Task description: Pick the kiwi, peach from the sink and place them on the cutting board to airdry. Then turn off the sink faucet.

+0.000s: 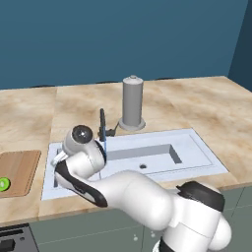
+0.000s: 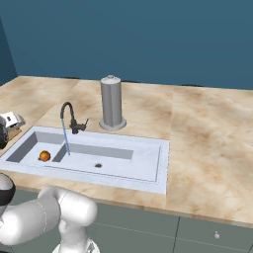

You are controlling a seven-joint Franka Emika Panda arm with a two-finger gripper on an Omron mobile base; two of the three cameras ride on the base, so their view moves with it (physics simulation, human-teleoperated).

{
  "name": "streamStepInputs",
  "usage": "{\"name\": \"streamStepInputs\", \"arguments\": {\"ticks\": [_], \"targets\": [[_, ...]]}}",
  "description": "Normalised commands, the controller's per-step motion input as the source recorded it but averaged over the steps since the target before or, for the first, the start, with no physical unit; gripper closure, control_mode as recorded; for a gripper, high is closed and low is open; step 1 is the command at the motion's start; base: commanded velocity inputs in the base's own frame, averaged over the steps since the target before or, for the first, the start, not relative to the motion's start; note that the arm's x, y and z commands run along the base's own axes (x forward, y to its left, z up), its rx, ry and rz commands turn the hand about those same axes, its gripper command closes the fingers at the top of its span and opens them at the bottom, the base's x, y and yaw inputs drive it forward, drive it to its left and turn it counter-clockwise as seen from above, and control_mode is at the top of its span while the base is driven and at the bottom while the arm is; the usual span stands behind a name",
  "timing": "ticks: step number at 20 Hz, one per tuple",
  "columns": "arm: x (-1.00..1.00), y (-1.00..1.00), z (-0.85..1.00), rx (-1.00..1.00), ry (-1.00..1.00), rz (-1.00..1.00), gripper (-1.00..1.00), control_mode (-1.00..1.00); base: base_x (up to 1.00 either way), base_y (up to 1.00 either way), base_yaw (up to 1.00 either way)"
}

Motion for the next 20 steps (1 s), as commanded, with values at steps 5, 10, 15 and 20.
{"name": "streamStepInputs", "arguments": {"ticks": [5, 10, 15, 20], "targets": [[0.01, -0.2, 0.01, 0.02, 0.05, -0.17, -1.0, -1.0, 0.0, 0.0, 0.0], [0.05, -0.36, 0.12, 0.07, 0.12, -0.03, -1.0, -1.0, 0.0, 0.0, 0.0], [0.14, -0.37, 0.08, 0.04, 0.19, -0.01, -1.0, -1.0, 0.0, 0.0, 0.0], [0.14, -0.24, -0.08, 0.0, 0.02, 0.0, -1.0, -1.0, 0.0, 0.0, 0.0]]}}
